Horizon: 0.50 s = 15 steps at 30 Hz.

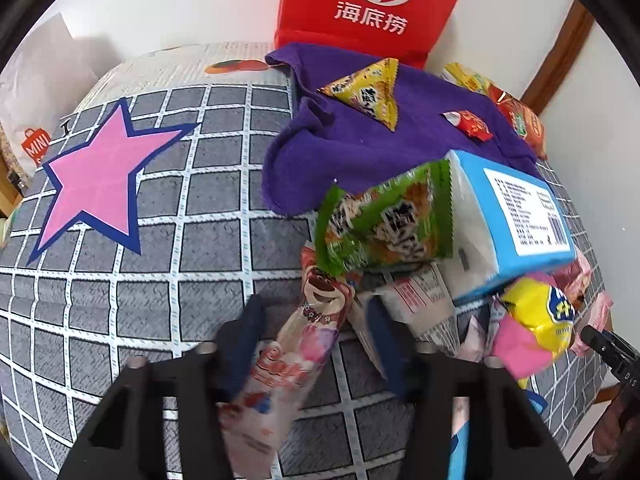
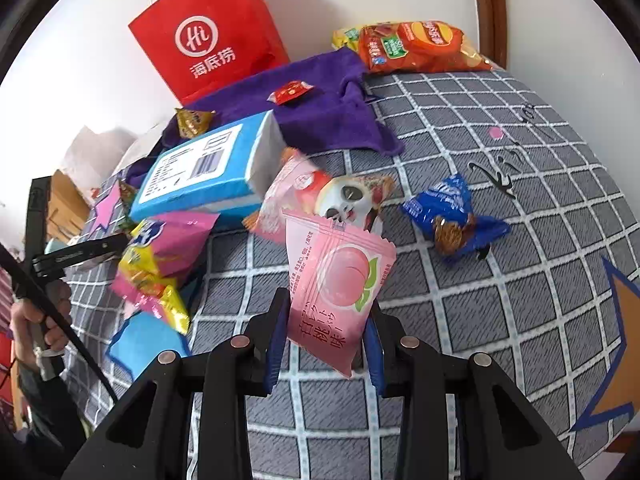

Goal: Organize snacks

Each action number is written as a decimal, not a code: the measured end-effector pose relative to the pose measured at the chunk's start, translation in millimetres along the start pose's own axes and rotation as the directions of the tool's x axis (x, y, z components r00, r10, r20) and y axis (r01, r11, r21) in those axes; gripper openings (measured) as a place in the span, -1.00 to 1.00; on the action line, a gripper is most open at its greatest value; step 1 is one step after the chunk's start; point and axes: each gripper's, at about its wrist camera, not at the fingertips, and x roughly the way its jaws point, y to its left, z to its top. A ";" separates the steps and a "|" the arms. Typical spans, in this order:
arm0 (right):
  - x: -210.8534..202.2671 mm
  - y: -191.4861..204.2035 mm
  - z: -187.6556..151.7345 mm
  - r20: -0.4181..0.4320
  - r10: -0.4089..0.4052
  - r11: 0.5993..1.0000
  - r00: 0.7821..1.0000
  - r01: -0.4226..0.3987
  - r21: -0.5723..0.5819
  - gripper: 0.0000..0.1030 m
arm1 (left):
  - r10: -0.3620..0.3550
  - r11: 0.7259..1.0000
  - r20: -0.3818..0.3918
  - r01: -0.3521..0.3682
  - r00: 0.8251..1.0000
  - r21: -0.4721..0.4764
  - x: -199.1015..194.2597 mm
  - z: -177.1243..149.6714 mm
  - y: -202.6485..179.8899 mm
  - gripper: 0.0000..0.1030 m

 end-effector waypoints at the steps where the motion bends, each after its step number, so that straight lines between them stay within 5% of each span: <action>1: 1.0 0.8 -2.0 -0.017 0.001 1.000 1.000 -0.001 -0.007 -0.32 | -0.003 1.000 0.001 0.003 1.000 0.001 -0.7 -1.0 0.0 -0.13; 12: 4.9 -2.3 -15.2 -0.011 -0.078 0.996 0.997 0.078 0.031 -0.13 | 0.080 0.995 0.021 -0.081 0.997 0.050 7.1 5.3 -14.1 0.05; 15: 5.6 -4.8 -13.6 0.001 -0.075 0.995 0.997 0.075 0.061 -0.13 | 0.071 0.996 0.031 -0.072 0.997 0.054 6.8 5.0 -15.1 -0.17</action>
